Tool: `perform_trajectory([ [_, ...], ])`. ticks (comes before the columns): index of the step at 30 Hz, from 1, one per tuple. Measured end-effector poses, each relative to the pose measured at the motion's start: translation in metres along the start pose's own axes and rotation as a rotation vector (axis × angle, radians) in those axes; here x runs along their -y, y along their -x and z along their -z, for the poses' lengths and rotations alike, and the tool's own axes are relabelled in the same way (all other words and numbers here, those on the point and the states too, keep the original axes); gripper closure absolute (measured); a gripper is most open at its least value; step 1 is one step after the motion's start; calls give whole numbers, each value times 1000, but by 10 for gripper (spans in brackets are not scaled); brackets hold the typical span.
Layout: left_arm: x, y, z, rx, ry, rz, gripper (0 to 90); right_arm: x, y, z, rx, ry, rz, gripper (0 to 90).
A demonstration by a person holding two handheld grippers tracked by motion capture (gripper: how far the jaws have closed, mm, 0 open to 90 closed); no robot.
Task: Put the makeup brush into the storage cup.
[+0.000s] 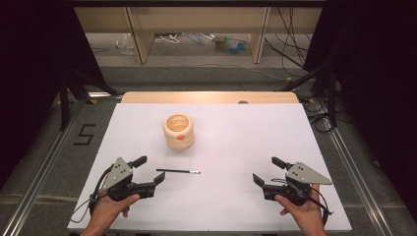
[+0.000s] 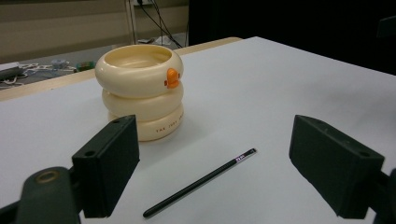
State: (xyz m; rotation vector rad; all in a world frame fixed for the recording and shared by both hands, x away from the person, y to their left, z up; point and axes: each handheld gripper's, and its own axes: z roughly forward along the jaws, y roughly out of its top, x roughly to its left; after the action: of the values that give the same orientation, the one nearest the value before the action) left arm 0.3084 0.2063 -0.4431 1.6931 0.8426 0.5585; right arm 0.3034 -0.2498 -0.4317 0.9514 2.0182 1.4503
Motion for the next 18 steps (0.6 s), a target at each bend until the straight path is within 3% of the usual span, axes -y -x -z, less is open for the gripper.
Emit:
perform_trajectory([
  [7, 0, 1, 0, 2, -10, -15, 162, 0, 1, -1, 3, 8, 14, 160],
  [11, 0, 2, 0, 10, -13, -4, 161, 0, 0, -1, 3, 12, 16, 160],
  [18, -3, 3, 0, 44, -9, -27, 160, 1, 0, -2, 17, 6, 16, 163],
])
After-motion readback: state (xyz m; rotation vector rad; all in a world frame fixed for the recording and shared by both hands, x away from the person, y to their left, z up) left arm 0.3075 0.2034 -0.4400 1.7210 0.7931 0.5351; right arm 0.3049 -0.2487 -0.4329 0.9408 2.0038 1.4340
